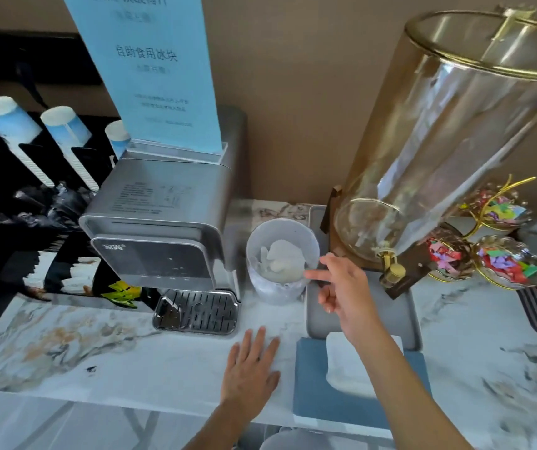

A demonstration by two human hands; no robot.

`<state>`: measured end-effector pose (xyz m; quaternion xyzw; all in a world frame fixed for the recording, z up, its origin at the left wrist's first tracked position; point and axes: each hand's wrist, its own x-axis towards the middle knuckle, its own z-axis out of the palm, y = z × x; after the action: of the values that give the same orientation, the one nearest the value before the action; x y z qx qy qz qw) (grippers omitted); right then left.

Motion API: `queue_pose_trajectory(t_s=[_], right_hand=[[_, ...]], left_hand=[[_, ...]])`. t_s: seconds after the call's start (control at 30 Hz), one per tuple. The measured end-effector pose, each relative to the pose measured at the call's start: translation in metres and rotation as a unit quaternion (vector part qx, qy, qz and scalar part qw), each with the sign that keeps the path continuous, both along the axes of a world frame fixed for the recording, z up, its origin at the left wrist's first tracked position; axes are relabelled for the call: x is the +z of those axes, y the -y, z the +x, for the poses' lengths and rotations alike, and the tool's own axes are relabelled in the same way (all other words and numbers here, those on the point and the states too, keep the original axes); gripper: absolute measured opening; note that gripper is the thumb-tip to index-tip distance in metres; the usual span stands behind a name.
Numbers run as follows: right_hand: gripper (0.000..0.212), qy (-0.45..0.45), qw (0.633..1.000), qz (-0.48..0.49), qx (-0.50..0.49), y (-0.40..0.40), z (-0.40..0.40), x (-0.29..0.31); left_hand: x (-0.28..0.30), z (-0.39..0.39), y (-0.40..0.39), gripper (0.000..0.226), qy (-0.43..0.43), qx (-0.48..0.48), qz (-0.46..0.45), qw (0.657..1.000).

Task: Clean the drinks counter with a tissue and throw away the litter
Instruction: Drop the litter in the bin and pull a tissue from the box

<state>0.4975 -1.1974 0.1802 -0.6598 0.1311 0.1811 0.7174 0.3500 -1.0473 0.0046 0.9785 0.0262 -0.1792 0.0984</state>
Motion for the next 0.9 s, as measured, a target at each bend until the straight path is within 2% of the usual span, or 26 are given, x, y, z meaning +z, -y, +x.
queue_pose_trajectory(t_s=[0.13, 0.23, 0.4, 0.5, 0.7, 0.9], right_hand=[[0.019, -0.011, 0.999, -0.014, -0.043, 0.056, -0.027, -0.015], [0.017, -0.014, 0.994, -0.063, -0.089, 0.105, -0.050, -0.032], [0.016, -0.035, 0.982, -0.133, -0.130, 0.157, -0.085, -0.064], [0.014, -0.044, 0.978, -0.160, -0.125, 0.166, -0.099, -0.078], [0.014, -0.025, 0.974, -0.200, -0.106, 0.170, -0.104, -0.091], [0.019, -0.006, 0.965, -0.262, -0.025, 0.165, -0.100, -0.099]], left_hand=[[0.003, -0.001, 0.004, 0.066, 0.017, 0.027, -0.024, 0.999], [0.011, 0.000, 0.013, 0.064, 0.032, 0.077, -0.086, 0.993], [0.033, 0.006, 0.041, 0.046, 0.121, 0.178, -0.255, 0.943], [0.045, 0.010, 0.061, 0.030, 0.167, 0.201, -0.314, 0.913], [0.045, 0.009, 0.082, 0.020, 0.133, 0.181, -0.332, 0.916], [0.047, 0.005, 0.094, 0.020, 0.123, 0.194, -0.363, 0.903]])
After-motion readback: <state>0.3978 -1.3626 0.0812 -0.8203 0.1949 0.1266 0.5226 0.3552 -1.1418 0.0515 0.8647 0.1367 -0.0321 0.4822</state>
